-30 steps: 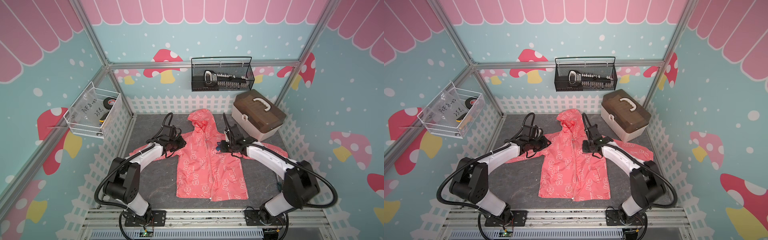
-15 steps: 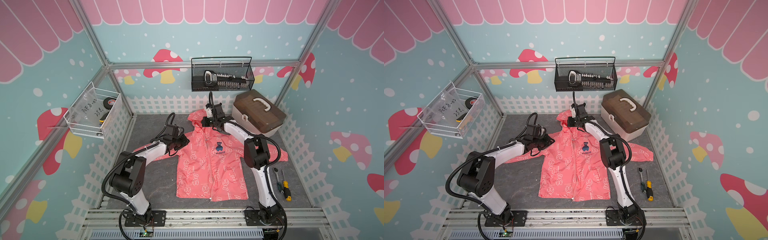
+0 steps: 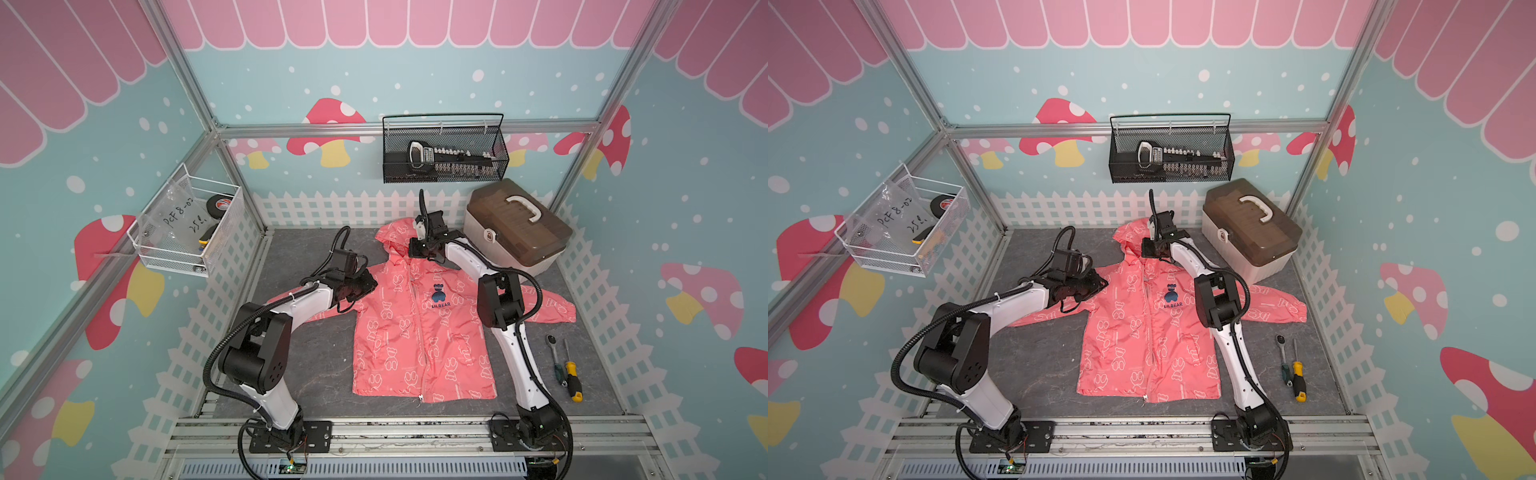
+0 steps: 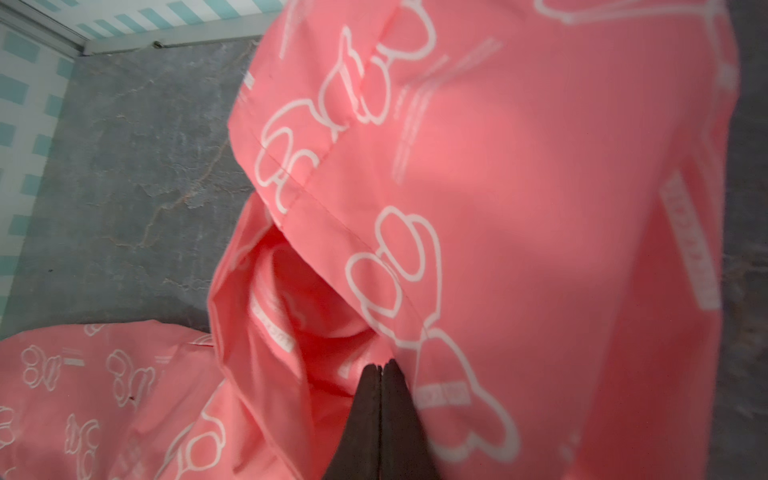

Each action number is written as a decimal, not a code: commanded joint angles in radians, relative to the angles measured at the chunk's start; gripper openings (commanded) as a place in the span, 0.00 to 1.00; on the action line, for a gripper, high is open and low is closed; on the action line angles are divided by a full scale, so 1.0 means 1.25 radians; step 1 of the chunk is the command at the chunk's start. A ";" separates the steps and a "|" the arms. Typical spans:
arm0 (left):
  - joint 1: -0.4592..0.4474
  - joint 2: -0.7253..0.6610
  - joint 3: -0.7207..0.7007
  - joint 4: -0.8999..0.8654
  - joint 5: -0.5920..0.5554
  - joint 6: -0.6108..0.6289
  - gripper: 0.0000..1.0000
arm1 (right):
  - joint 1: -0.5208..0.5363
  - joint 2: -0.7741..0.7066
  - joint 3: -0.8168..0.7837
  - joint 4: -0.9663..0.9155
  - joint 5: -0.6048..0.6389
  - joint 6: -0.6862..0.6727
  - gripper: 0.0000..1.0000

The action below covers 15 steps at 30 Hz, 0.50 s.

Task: Unzip the jacket
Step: Smooth out the jacket at the center of the board.

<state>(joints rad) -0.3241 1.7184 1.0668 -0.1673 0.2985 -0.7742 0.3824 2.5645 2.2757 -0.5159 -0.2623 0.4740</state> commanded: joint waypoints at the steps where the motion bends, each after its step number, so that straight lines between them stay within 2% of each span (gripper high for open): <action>1: -0.005 -0.003 0.022 -0.017 -0.013 0.012 0.23 | -0.033 -0.022 -0.030 -0.052 0.062 -0.009 0.00; 7: -0.006 -0.007 0.018 -0.023 -0.018 0.021 0.23 | -0.067 -0.014 -0.039 -0.040 0.038 -0.025 0.00; 15: -0.011 -0.016 0.002 -0.026 -0.040 0.040 0.22 | -0.067 -0.125 -0.174 0.104 -0.174 -0.026 0.00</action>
<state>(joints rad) -0.3298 1.7184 1.0676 -0.1902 0.2794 -0.7471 0.2810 2.4962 2.0899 -0.4660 -0.3511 0.4530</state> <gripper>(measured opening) 0.223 0.047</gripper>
